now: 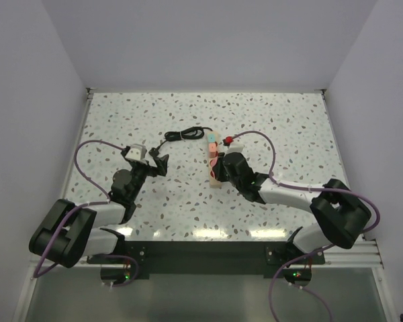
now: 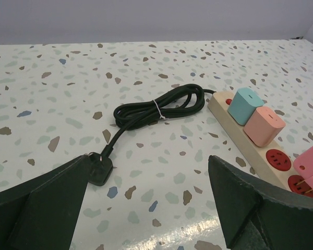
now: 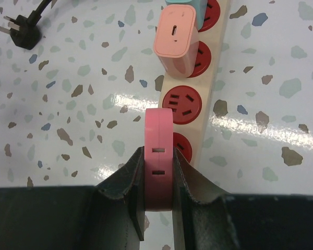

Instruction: Insert the plug

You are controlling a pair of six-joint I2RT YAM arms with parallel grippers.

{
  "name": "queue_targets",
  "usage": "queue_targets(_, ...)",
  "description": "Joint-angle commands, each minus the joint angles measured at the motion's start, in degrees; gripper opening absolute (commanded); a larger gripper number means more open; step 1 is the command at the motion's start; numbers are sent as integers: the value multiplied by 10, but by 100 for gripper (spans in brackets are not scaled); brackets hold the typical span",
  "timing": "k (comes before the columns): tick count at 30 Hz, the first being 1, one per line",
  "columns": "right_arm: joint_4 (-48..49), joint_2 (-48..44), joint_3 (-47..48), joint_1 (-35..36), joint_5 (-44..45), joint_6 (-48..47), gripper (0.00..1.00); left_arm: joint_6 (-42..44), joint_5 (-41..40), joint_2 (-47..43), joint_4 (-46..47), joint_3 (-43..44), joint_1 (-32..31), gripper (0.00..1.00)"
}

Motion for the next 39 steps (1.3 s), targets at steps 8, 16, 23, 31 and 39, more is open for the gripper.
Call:
queue_targets(8,0,-3,13,14,47,13,0,-9,12,-3,31,-4,5,100)
queue_targets(16,16,18,10,19,53,20,0,-8,14,-5,33,-5,5,100)
queue_targets(23,2,20,9,28,90,22,0,-8,14,-5,36,-7,5,100)
queue_targets(31,-38,62,30,67,153,0,0,-8,14,-7,40,-8,5,100)
queue_targets(39,-79,94,41,83,201,-1,0,-7,14,-12,43,-13,5,100)
